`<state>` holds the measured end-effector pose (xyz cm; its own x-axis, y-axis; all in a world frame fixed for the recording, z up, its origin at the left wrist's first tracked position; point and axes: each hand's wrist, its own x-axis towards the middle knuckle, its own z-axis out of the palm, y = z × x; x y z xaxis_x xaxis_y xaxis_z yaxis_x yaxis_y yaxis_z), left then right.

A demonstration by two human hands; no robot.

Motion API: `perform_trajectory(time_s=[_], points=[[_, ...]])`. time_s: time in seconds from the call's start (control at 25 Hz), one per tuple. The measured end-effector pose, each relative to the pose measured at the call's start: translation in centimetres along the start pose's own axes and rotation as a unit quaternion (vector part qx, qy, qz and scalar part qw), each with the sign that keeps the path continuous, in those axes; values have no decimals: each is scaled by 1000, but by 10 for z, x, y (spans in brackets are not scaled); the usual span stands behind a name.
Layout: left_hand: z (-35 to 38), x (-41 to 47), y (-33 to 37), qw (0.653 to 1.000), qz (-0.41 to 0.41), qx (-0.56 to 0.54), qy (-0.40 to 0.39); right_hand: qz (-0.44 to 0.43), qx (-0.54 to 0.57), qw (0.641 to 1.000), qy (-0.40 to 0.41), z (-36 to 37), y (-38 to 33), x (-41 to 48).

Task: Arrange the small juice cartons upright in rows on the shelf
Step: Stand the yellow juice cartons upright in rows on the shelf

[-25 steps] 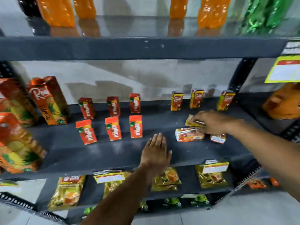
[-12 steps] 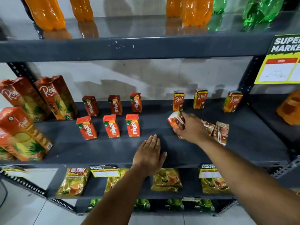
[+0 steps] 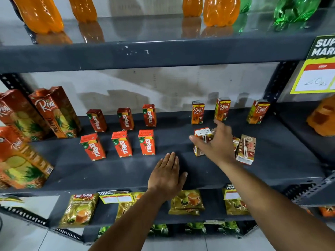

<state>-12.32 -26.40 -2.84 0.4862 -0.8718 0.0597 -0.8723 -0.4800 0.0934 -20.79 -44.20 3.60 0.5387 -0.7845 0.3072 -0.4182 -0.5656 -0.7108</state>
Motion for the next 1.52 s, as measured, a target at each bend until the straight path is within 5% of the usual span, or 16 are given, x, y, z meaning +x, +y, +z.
perform_trajectory(time_s=[0.2,0.32,0.48,0.6,0.8,0.96,1.08,1.32,1.4,1.52], points=[[2,0,0,1000,-2,6,-14,-80,-182,964,-178,-25,-26,38],[4,0,-1,1000,1,-2,-11,-208,-277,890,-297,-41,-38,58],[3,0,-1,1000,-1,-3,-4,-390,-382,773,-324,-49,-42,72],[3,0,-1,1000,-1,-4,-1,-448,-407,738,-299,-48,-36,78],[4,1,-2,1000,0,-3,1,-169,-322,869,-335,-65,-19,99],[6,1,-2,1000,-3,1,1,12,-381,849,-366,-52,13,82],[6,1,-2,1000,-5,0,1,29,-376,877,-297,-42,29,72],[6,1,-2,1000,-4,-7,11,73,-105,981,-148,-42,34,74],[6,0,-2,1000,0,-5,15,4,-156,978,-141,-51,32,74],[5,0,-3,1000,0,-8,19,-174,-318,914,-180,-70,30,80]])
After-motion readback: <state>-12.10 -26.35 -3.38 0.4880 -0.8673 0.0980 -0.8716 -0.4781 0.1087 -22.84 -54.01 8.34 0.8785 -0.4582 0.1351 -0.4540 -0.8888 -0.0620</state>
